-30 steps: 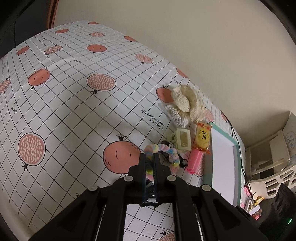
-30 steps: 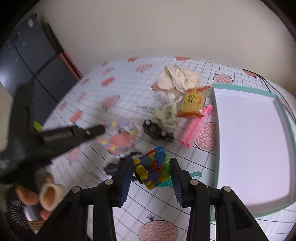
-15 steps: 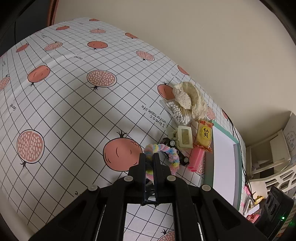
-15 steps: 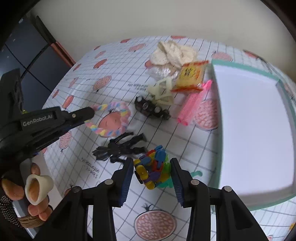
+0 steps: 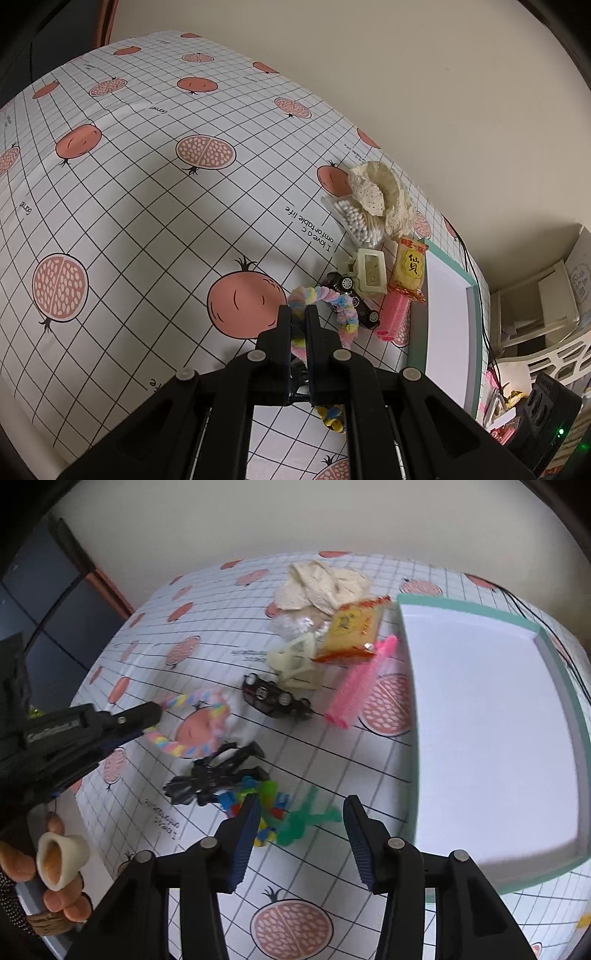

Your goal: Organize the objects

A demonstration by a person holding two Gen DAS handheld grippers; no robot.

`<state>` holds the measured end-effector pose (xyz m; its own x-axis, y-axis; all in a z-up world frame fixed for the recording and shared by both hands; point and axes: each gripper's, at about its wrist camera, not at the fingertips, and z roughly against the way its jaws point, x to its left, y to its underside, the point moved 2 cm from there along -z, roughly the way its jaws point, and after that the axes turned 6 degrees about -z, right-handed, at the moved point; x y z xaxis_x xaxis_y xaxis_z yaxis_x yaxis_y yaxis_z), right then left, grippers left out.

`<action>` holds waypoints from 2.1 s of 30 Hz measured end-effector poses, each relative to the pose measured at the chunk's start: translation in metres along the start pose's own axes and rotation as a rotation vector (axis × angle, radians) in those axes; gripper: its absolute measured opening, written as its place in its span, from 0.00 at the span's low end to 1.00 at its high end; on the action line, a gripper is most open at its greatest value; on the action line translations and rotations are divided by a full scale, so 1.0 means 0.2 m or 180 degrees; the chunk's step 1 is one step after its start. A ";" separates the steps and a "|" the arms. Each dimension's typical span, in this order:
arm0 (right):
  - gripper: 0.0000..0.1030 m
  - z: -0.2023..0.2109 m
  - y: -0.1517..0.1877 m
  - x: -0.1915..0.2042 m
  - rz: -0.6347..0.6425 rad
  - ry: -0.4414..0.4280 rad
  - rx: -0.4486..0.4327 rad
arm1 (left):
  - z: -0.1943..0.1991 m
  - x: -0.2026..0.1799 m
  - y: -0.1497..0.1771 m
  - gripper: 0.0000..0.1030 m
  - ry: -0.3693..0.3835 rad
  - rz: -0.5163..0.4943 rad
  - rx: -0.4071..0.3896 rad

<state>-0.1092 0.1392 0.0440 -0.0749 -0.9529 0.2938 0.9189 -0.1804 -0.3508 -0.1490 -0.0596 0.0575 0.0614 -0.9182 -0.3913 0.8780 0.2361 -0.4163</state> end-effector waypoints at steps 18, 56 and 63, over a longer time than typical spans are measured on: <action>0.07 -0.08 -0.03 0.08 0.0165 0.0264 0.0022 | -0.02 0.00 0.01 0.06 0.0000 0.0003 0.0043; 0.07 0.39 -0.04 -0.72 -0.0946 0.0534 -0.0793 | -0.02 -0.58 0.12 0.06 0.0646 -0.0675 -0.0214; 0.07 0.42 0.00 -0.91 -0.1137 0.0666 -0.0770 | -0.16 -0.86 0.26 0.06 0.0727 -0.1015 -0.0045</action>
<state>-0.0624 0.3330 0.0645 -0.4688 -0.8451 0.2570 0.7069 -0.5334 -0.4646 -0.1297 0.1206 0.0770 -0.3222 -0.8522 -0.4123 0.8292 -0.0439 -0.5572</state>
